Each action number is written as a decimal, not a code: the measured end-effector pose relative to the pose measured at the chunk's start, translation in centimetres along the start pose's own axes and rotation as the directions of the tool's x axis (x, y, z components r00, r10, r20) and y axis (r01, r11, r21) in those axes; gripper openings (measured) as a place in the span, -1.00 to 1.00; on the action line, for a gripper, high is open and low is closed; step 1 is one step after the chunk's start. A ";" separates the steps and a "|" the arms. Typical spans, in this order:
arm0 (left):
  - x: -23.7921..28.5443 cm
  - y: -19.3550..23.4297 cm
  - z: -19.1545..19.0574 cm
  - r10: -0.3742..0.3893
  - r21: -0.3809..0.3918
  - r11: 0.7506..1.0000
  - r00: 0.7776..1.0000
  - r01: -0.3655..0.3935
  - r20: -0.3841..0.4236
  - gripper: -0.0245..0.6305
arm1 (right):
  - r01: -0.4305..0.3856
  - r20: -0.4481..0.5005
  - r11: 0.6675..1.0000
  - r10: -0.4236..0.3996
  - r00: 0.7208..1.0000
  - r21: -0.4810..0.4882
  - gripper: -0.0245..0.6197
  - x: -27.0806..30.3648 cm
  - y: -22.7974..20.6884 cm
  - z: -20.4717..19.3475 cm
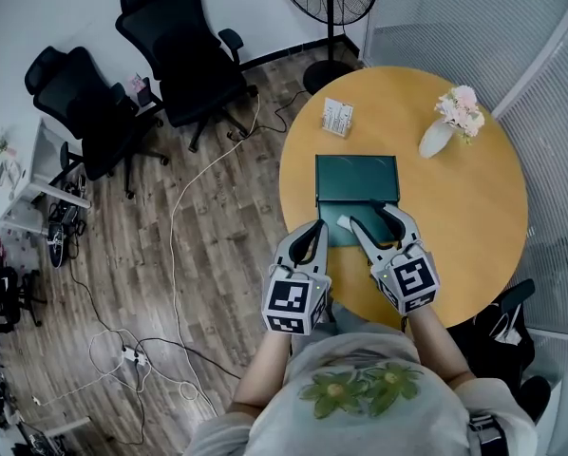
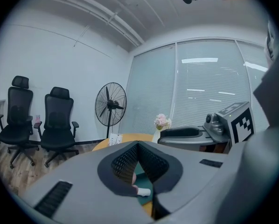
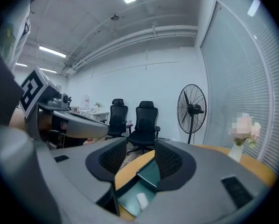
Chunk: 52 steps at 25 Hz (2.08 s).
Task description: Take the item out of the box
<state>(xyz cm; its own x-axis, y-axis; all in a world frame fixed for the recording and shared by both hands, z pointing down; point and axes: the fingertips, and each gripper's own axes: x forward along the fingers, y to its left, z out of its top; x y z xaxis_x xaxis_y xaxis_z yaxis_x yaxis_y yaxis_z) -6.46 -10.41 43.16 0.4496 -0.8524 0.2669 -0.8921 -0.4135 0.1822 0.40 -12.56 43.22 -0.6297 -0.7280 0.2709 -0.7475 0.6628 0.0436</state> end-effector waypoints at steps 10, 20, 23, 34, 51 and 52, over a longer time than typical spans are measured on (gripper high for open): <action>1.6 0.4 -1.2 0.004 -0.020 1.000 0.999 -0.004 -0.036 -0.93 | -0.036 -0.089 0.999 0.039 0.995 0.028 -0.32 1.3 -0.5 -3.5; 2.7 0.6 -2.6 0.010 -0.028 1.000 0.997 -0.012 -0.073 -0.92 | -0.080 -0.161 0.996 0.086 0.983 0.040 -0.37 2.4 -0.7 -6.7; 3.1 0.5 -2.8 0.005 -0.025 1.000 0.996 -0.007 -0.084 -0.92 | -0.088 -0.185 0.995 0.095 0.978 0.042 -0.37 2.8 -0.7 -7.5; 4.4 1.1 -3.8 0.008 -0.031 0.999 0.992 -0.012 -0.122 -0.92 | -0.118 -0.271 0.992 0.128 0.954 0.054 -0.31 4.2 -1.0 -10.7; 5.9 2.5 -5.6 0.022 -0.063 0.997 0.986 -0.033 -0.168 -0.92 | -0.168 -0.397 0.984 0.177 0.900 0.057 -0.31 6.8 -1.2 -16.3; 5.9 2.6 -5.6 0.021 -0.065 0.997 0.985 -0.033 -0.170 -0.92 | -0.172 -0.408 0.983 0.181 0.895 0.059 -0.31 7.0 -1.2 -16.6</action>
<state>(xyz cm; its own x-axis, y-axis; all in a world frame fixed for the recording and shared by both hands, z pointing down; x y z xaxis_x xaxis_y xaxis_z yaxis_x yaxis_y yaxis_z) -5.88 -14.72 50.55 0.4315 -0.7944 0.4274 -0.9016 -0.3637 0.2341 0.39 -15.47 61.04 -0.6130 -0.4600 0.6423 -0.6388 0.7670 -0.0603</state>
